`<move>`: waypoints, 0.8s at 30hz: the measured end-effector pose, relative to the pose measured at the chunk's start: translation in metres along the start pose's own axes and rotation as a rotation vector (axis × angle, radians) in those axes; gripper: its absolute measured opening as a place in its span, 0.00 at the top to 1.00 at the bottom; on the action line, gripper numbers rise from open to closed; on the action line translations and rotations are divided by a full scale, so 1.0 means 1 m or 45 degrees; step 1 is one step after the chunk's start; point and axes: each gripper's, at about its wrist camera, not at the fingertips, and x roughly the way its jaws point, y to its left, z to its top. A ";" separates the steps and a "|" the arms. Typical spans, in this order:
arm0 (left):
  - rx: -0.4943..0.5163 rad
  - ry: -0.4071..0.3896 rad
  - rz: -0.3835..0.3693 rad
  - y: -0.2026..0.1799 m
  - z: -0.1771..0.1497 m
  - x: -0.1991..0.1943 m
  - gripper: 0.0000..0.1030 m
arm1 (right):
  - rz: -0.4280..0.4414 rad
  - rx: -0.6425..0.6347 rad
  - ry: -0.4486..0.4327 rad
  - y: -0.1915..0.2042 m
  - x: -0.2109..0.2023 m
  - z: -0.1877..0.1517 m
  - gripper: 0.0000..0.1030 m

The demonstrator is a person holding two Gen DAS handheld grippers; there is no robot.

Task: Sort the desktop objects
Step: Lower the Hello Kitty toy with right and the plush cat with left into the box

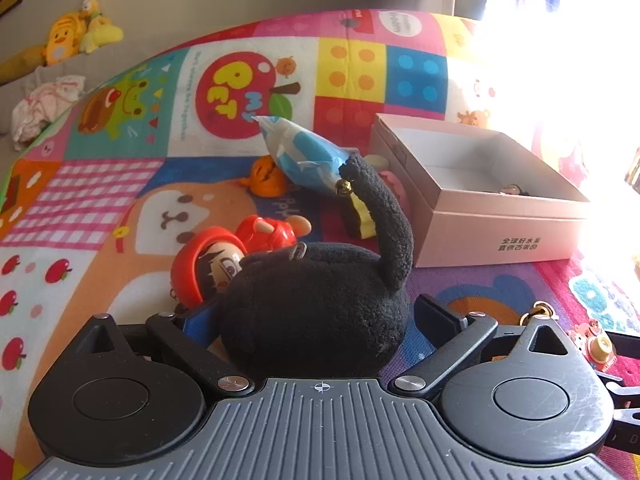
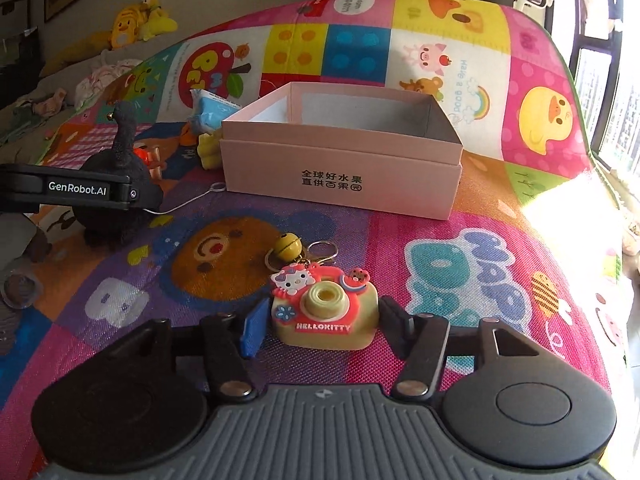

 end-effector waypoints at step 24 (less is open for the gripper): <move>0.239 -0.292 -0.345 -0.073 0.110 -0.035 0.11 | -0.023 0.118 -0.453 -0.076 -0.129 0.102 0.46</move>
